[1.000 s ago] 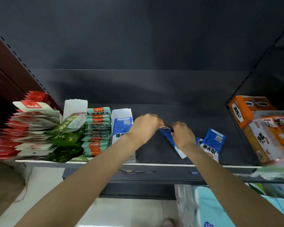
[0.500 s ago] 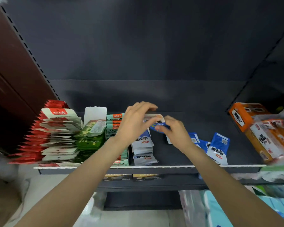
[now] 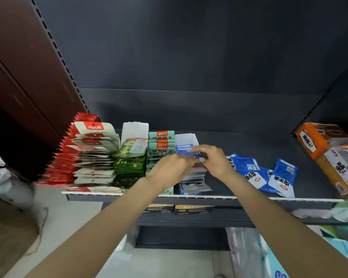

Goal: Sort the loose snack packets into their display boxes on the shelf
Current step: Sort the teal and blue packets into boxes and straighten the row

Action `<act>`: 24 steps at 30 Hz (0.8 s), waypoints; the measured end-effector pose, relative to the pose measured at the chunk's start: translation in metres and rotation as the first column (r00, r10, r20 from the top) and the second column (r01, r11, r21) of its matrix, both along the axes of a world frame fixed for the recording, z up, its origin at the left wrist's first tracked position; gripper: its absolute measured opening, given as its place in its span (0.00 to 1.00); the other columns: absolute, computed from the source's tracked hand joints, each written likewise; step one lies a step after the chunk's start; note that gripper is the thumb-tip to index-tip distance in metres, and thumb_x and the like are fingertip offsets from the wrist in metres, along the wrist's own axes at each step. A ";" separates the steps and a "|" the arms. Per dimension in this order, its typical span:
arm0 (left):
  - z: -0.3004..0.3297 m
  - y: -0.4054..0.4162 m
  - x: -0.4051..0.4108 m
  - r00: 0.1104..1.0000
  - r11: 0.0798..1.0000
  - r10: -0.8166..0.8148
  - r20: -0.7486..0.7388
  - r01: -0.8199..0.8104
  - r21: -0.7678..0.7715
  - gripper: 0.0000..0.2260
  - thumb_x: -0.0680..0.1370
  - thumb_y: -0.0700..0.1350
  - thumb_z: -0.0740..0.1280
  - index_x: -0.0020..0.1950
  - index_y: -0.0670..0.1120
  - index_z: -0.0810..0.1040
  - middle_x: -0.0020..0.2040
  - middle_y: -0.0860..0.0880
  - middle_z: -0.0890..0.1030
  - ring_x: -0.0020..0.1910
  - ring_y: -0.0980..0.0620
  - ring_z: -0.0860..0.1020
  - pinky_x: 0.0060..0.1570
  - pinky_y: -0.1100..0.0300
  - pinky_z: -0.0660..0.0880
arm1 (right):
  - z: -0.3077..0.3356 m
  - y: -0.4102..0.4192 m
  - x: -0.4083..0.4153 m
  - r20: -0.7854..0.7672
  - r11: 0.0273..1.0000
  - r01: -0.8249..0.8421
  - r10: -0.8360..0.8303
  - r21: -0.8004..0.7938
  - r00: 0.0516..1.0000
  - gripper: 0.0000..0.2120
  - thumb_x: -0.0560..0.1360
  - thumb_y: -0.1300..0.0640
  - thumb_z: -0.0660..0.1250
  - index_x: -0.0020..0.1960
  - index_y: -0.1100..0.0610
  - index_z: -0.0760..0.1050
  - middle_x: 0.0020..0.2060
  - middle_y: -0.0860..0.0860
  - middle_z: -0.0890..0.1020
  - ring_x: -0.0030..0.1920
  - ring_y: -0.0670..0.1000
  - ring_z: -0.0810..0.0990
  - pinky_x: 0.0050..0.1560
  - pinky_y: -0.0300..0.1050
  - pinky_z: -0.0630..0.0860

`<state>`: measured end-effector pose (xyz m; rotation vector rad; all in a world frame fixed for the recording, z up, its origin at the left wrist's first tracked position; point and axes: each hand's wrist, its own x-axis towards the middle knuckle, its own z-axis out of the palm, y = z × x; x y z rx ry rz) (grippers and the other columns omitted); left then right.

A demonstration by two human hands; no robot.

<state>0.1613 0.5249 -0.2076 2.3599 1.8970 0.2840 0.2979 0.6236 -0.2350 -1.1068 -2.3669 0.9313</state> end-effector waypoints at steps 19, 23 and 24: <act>-0.066 0.116 0.133 0.977 0.886 0.184 -0.103 -0.211 -0.414 0.30 0.77 0.41 0.63 0.75 0.39 0.53 0.76 0.41 0.54 0.75 0.44 0.55 0.70 0.51 0.58 | -0.073 0.071 0.120 0.480 0.944 0.310 -0.220 -0.117 0.849 0.38 0.75 0.53 0.68 0.77 0.56 0.49 0.75 0.57 0.54 0.76 0.55 0.52 0.71 0.49 0.58; -0.086 0.133 0.132 0.958 0.830 0.256 -0.129 -0.286 -0.478 0.34 0.77 0.41 0.65 0.77 0.41 0.49 0.78 0.44 0.49 0.76 0.45 0.50 0.72 0.51 0.54 | -0.081 0.076 0.117 0.694 0.988 0.015 -0.118 0.152 0.710 0.32 0.77 0.47 0.64 0.75 0.55 0.55 0.71 0.60 0.63 0.71 0.58 0.63 0.62 0.53 0.70; -0.087 0.135 0.131 0.959 0.833 0.255 -0.121 -0.281 -0.477 0.33 0.76 0.40 0.66 0.77 0.42 0.52 0.77 0.44 0.51 0.76 0.45 0.52 0.72 0.51 0.55 | -0.081 0.077 0.117 0.707 0.976 -0.053 -0.114 0.210 0.698 0.28 0.78 0.49 0.62 0.74 0.56 0.58 0.67 0.60 0.67 0.68 0.58 0.67 0.57 0.53 0.73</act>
